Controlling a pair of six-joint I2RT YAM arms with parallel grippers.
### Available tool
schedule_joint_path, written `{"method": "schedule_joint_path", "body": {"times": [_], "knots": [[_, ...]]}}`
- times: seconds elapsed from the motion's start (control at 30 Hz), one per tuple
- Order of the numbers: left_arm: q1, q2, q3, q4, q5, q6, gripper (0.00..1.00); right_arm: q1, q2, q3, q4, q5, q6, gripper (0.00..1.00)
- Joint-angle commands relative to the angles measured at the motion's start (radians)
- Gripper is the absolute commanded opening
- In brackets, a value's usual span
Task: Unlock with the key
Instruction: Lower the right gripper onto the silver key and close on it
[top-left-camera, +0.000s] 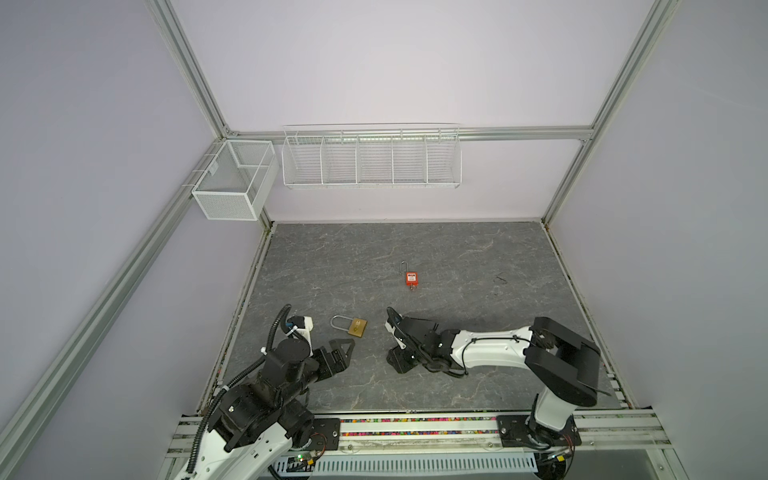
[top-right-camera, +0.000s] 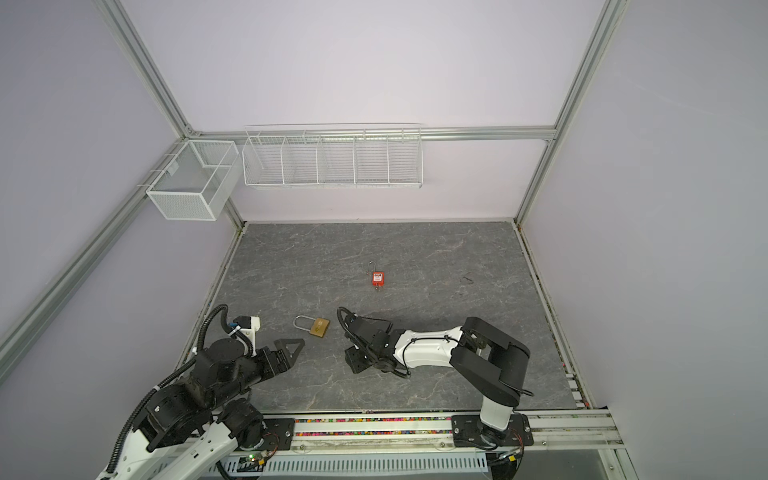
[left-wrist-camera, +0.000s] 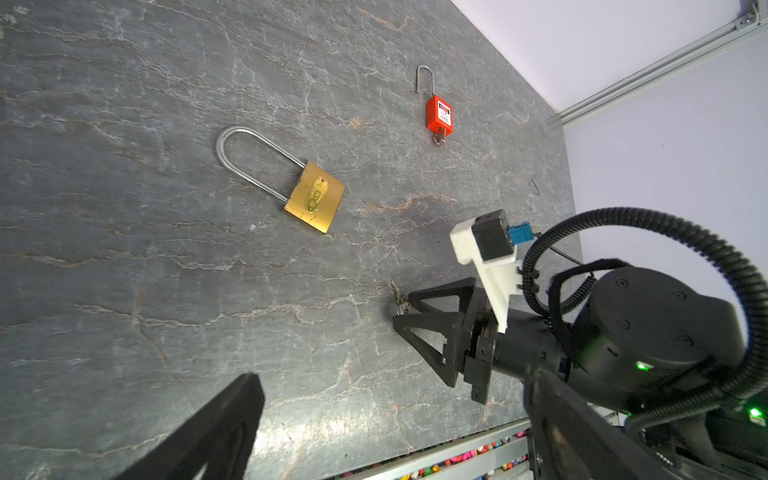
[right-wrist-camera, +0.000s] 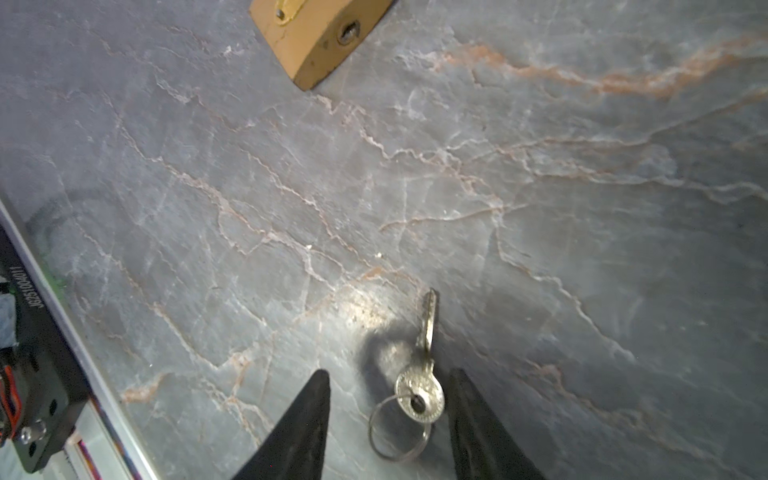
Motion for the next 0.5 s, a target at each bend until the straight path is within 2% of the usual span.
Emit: {"method": "schedule_joint_path", "body": {"times": [0.0,0.23,0.47], "knots": [[-0.003,-0.014,0.004,-0.024,-0.001,-0.002,0.99,0.014,0.027,0.030,-0.086,0.040,0.011,0.41],[-0.003,-0.019,0.001,-0.020,-0.001,-0.005,0.99,0.023,0.016,0.018,-0.106,0.061,0.024,0.37],[-0.003,-0.019,0.000,-0.017,0.000,-0.006,0.99,0.028,0.022,0.019,-0.104,0.057,0.026,0.26]]}}
